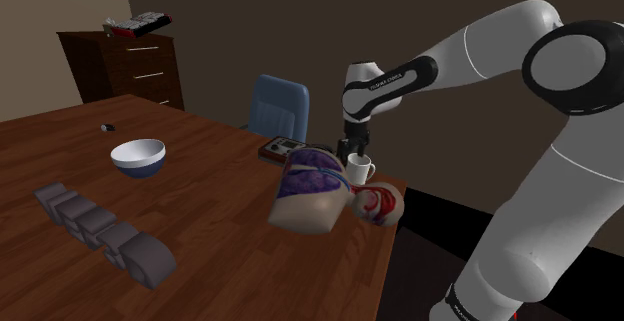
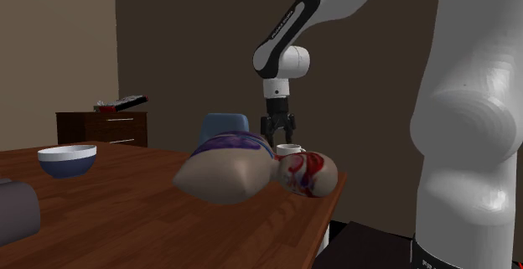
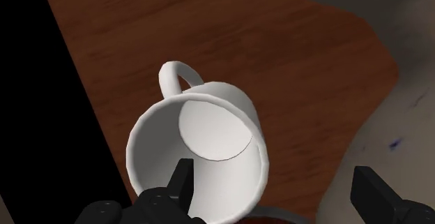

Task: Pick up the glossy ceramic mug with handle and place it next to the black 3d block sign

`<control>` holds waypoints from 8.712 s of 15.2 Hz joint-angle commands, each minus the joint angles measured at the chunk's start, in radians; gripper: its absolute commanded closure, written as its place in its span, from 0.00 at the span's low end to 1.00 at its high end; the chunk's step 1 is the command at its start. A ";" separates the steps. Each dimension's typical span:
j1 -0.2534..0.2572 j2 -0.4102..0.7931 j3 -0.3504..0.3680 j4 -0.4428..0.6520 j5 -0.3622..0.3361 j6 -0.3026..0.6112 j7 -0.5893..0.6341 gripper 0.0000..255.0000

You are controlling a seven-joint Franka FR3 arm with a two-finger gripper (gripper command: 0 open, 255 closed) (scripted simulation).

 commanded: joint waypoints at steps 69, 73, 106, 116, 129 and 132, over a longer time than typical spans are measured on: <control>0.133 -0.048 0.171 0.294 0.039 -0.357 0.263 1.00; 0.175 0.000 0.222 0.349 0.052 -0.369 0.352 1.00; 0.406 0.452 0.396 0.767 0.011 -0.355 0.759 1.00; 0.404 0.478 0.393 0.671 0.004 -0.232 0.766 1.00; 0.405 0.513 0.390 0.614 -0.005 -0.141 0.773 1.00; 0.405 0.513 0.390 0.614 -0.005 -0.141 0.773 0.00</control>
